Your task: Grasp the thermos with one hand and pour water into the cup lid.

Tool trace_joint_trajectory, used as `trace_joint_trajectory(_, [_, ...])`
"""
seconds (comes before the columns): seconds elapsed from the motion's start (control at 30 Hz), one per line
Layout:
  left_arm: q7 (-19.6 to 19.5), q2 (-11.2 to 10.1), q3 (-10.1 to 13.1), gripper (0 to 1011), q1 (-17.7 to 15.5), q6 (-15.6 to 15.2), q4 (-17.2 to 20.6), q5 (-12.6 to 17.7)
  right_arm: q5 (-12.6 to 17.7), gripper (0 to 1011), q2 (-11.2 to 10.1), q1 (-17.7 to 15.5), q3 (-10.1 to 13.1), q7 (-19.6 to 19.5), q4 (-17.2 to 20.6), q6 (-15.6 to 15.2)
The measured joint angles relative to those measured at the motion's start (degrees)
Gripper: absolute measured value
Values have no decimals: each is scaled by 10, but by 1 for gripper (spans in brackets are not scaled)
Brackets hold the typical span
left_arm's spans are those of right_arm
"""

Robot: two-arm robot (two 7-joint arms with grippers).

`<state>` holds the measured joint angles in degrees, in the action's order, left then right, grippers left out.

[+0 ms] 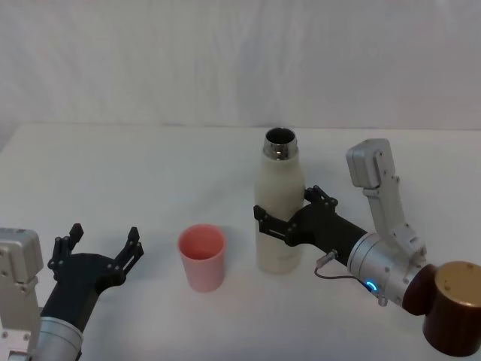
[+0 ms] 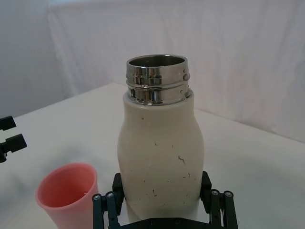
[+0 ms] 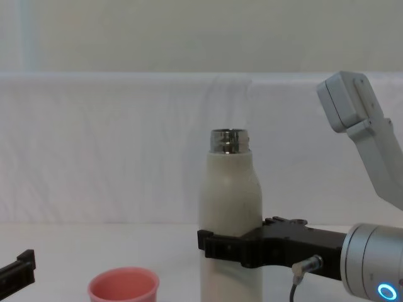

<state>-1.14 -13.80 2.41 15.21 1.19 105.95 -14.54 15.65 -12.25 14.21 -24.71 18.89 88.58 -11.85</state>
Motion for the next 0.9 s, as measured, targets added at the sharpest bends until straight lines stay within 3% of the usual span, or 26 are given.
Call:
trace_joint_trajectory(0.63, [0,0,0,1001,0,0,0,0,6,955,-5,-1,-4,-2,1,1])
trace_joint_trajectory(0.9, [0,0,0,1001,0,0,0,0,6,1000,-4,-1,-3,-2,1,1])
